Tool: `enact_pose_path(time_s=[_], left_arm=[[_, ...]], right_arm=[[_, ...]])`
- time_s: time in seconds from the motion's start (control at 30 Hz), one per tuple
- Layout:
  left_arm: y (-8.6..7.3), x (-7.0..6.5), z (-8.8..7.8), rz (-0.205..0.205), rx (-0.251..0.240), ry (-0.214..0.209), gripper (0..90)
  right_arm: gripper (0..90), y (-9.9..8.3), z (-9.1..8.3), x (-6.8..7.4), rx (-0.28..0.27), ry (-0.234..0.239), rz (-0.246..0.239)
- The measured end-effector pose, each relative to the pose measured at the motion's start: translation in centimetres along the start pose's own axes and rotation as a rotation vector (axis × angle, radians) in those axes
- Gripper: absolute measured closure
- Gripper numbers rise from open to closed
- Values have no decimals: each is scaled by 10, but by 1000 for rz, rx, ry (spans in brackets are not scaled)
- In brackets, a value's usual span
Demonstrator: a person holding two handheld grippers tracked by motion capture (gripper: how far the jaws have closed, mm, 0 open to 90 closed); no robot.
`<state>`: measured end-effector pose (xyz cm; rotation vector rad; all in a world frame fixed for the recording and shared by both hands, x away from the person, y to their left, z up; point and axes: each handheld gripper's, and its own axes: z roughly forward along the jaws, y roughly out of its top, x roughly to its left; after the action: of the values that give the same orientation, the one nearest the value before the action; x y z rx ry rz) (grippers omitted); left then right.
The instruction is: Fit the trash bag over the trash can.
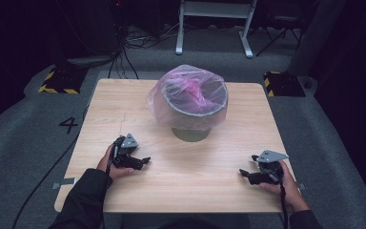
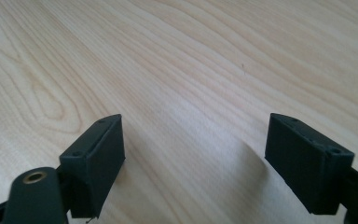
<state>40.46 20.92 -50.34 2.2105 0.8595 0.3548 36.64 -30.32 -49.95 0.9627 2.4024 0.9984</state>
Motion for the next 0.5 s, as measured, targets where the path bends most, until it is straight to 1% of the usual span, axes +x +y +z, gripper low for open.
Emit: enact_pose_path(time_s=[0.07, 0.13, 0.2, 0.27, 0.4, 0.5], left_arm=[[0, 0, 0, 0, 0, 0, 192], [0, 0, 0, 0, 0, 0, 191], [0, 0, 0, 0, 0, 0, 192], [0, 0, 0, 0, 0, 0, 191], [0, 0, 0, 0, 0, 1, 192], [0, 0, 0, -1, 1, 2, 190]], right_arm=[[180, -6, -3, -2, -8, 6, 27], [163, -11, -6, -3, -16, -3, 57], [153, -14, -10, -4, -10, -21, 84], [153, -19, -13, -6, -6, -26, 105], [153, -27, -22, -9, -4, -43, 125], [154, -31, -26, -13, -3, -67, 152]])
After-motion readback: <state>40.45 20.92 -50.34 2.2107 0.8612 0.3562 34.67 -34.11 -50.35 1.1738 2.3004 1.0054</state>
